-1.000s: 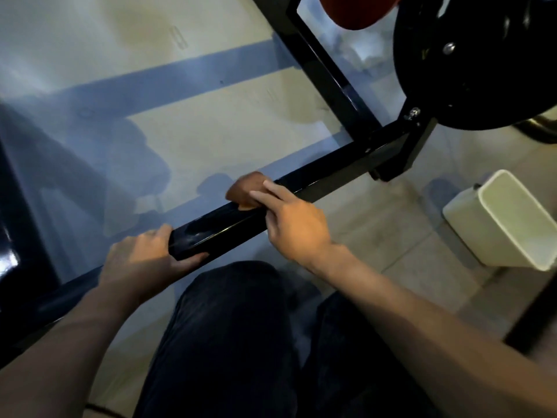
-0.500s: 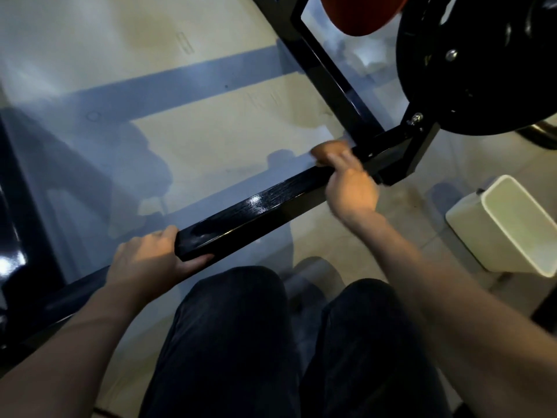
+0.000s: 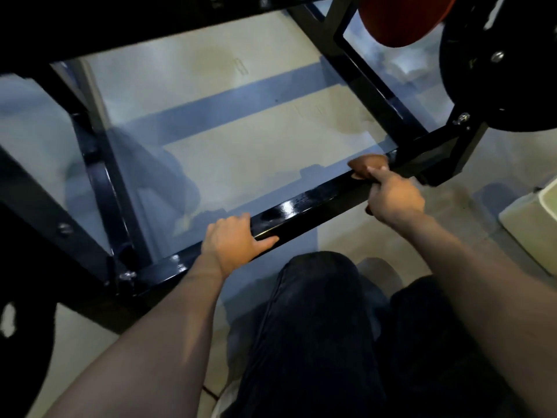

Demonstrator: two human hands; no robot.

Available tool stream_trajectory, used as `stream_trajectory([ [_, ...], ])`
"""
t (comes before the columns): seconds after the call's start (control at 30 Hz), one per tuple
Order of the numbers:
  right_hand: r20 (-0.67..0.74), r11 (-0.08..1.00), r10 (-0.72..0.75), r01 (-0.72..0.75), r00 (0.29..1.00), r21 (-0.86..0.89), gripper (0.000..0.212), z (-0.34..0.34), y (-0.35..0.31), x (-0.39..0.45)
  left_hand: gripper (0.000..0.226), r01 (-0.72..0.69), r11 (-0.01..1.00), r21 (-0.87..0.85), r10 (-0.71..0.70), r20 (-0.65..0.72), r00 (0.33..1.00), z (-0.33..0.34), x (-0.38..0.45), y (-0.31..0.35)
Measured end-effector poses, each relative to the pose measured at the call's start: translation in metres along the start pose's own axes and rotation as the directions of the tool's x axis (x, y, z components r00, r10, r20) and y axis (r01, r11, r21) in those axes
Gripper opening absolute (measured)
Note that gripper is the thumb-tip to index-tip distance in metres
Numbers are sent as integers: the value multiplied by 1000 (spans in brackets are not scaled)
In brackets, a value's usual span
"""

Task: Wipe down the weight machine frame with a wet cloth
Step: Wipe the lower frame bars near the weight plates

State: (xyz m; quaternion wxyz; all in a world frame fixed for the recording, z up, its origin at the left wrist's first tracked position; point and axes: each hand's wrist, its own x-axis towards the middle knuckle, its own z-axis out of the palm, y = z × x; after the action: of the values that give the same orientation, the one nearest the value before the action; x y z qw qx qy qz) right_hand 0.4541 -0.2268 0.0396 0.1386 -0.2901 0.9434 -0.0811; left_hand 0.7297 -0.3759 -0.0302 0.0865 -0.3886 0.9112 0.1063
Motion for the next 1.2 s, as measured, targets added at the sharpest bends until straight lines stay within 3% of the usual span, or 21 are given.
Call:
stream_trajectory([
  [0.1,75,988,-152,151,985,30,53,32,-51,-47,72,33,999,-12,-32,37,999,-4,0,1],
  [0.23,181,948,-314,319,932,3,55,58,-104,-99,71,59,985,-162,-36,141,989,-13,-5,-2],
  [0.33,217,933,-353,361,910,2,57,47,-103,-99,93,54,960,-276,-8,166,986,-31,-17,-19],
  [0.4,206,944,-323,330,924,-1,58,34,-92,-85,89,20,993,-119,-6,123,992,-51,-33,-43],
  [0.47,199,968,-236,249,951,-43,59,23,-80,-70,81,-60,972,227,38,99,994,-70,-52,-70],
  [0.57,200,983,-136,157,970,-97,60,14,-76,-58,57,-67,776,627,-48,164,985,-100,-79,-100],
  [0.63,199,985,-106,130,974,-113,59,15,-87,-65,43,-145,609,780,-108,262,959,-109,-86,-109],
  [0.7,198,983,-114,140,974,-122,58,21,-104,-83,46,-215,399,891,-133,288,948,-118,-91,-108],
  [0.73,219,978,-141,170,966,-121,57,26,-115,-98,48,-253,297,920,-133,303,944,-129,-97,-108],
  [0.8,273,959,-228,264,934,-100,58,38,-136,-130,49,-275,205,939,-106,301,948,-151,-103,-113],
  [0.87,322,937,-305,343,896,-69,61,54,-161,-163,48,-302,208,930,-51,319,946,-170,-108,-117],
  [0.93,356,913,-373,407,857,-24,63,73,-188,-190,44,-385,237,892,94,374,923,-174,-108,-125],
  [1.03,424,863,-467,504,776,28,66,94,-231,-230,43,-511,257,820,283,441,852,-180,-112,-136],
  [1.13,513,813,-529,577,676,79,75,106,-251,-254,35,-454,209,866,390,352,851,-177,-113,-144],
  [1.2,488,764,-594,639,640,91,72,101,-241,-245,33,-457,235,858,382,351,855,-173,-110,-150],
])
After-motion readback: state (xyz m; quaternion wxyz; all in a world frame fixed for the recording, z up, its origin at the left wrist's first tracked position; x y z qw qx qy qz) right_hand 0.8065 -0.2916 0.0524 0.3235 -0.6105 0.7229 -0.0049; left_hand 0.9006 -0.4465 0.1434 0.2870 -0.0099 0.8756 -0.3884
